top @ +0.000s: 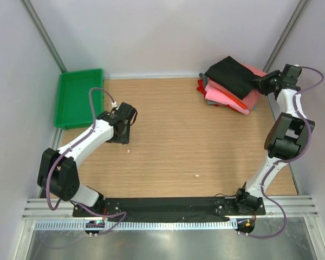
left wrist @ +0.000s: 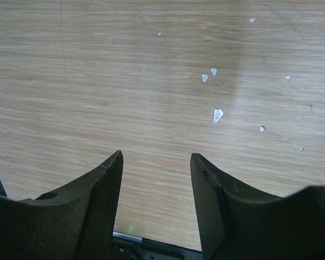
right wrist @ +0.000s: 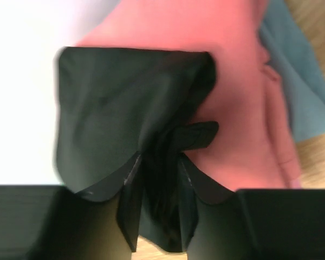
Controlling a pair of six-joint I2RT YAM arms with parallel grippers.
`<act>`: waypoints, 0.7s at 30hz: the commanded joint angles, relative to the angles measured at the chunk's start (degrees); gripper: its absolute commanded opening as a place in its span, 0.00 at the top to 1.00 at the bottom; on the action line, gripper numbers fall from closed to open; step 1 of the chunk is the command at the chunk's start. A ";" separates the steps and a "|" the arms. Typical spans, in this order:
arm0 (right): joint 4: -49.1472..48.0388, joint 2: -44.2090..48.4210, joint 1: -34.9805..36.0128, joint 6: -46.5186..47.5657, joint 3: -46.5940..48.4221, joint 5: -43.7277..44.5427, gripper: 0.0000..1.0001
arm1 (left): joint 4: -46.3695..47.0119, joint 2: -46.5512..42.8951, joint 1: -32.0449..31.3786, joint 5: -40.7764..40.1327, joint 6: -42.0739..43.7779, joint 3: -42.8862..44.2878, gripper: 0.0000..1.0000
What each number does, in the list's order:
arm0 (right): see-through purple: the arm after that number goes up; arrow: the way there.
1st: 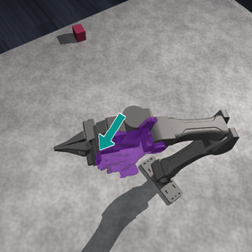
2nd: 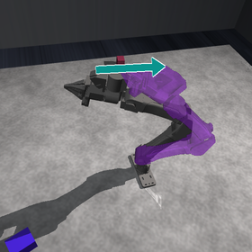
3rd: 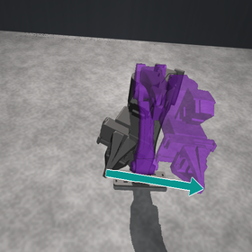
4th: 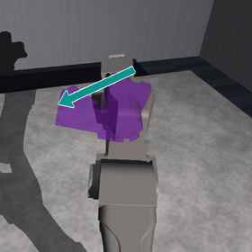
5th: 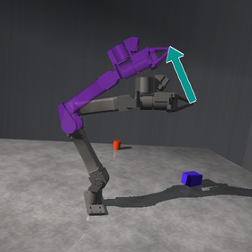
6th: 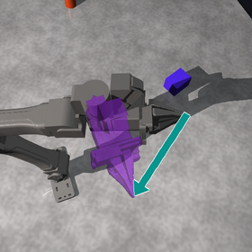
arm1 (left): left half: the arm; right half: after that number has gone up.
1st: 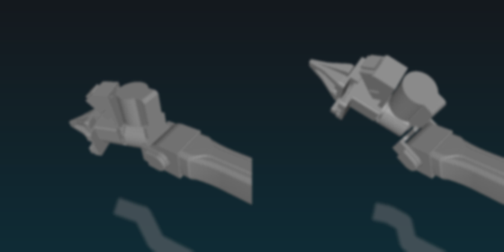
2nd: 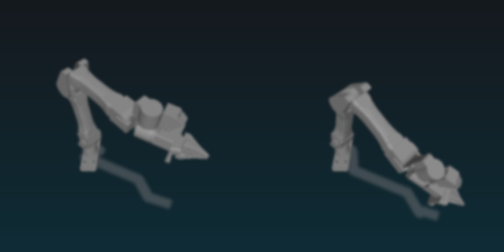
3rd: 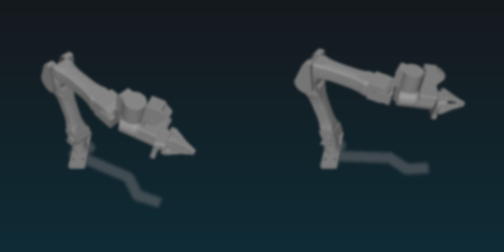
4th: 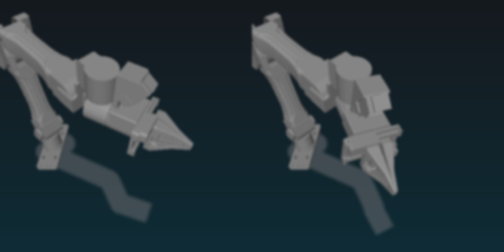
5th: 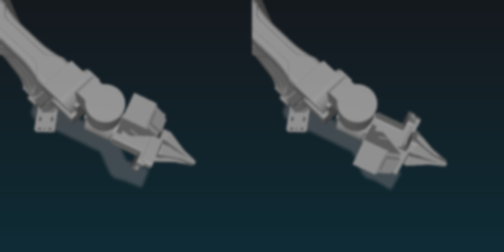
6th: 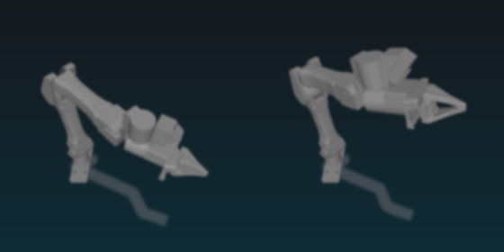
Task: Fold and stack the t-shirts
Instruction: Neatly place the folded tshirt to the corner
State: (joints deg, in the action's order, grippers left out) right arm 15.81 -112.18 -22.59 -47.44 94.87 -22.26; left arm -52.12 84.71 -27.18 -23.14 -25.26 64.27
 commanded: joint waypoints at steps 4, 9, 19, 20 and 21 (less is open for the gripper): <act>2.91 -2.43 -0.44 3.58 -0.91 2.57 0.46 | -0.44 0.28 -0.42 -1.83 -0.59 1.03 0.46; 6.77 -0.24 -0.44 5.95 -1.35 7.05 0.39 | -0.44 0.28 -0.42 -1.47 -0.58 1.12 0.46; 10.20 6.18 -0.44 6.66 1.37 8.29 0.25 | -0.44 -0.33 -0.59 -1.21 -0.58 1.12 0.46; 10.12 6.53 -0.44 6.57 1.37 7.50 0.25 | -0.44 -0.24 -0.59 -1.12 -0.58 1.12 0.46; 10.20 6.80 -0.44 6.22 1.37 6.63 0.25 | -0.44 -0.24 -0.59 -1.12 -0.58 1.12 0.46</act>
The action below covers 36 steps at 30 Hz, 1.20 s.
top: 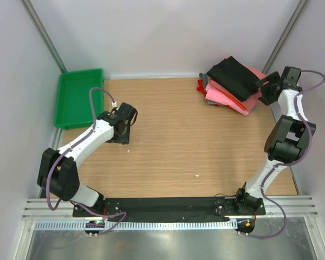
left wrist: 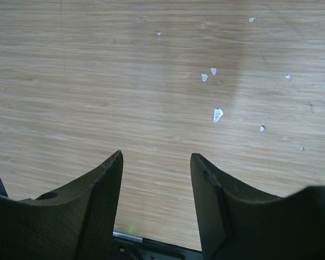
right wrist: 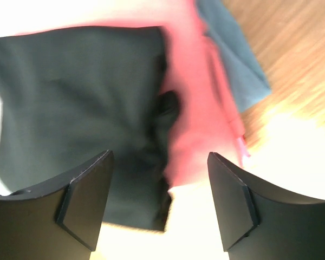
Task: Fold and stack the t-shirts
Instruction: Neatly place the folded tshirt to the corner
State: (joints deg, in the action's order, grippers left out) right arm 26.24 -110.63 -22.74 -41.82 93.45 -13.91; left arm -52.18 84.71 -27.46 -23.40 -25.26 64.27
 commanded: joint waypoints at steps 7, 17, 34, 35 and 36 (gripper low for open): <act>-2.16 8.15 0.07 -1.51 -2.21 -5.77 0.20 | -0.38 -0.33 -0.31 -0.68 -0.58 1.12 0.46; -6.72 6.22 2.35 -2.03 -6.35 -6.66 0.19 | -0.38 -0.16 -0.31 -0.77 -0.58 1.12 0.46; -6.57 1.65 3.32 -1.51 1.02 -7.36 0.88 | -0.55 0.46 -0.31 -1.12 -0.58 1.21 0.46; -5.68 1.47 3.32 -0.64 2.16 -6.57 0.90 | -0.55 0.46 -0.31 -1.12 -0.58 1.21 0.46; -3.41 1.29 3.32 -0.19 4.70 -5.96 0.92 | -0.64 0.46 -0.31 -1.12 -0.58 1.21 0.46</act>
State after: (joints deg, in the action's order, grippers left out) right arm 20.67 -110.08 -19.59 -44.16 91.46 -20.99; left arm -52.49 84.90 -27.53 -23.42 -25.26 64.27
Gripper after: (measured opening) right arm 0.123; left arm 0.545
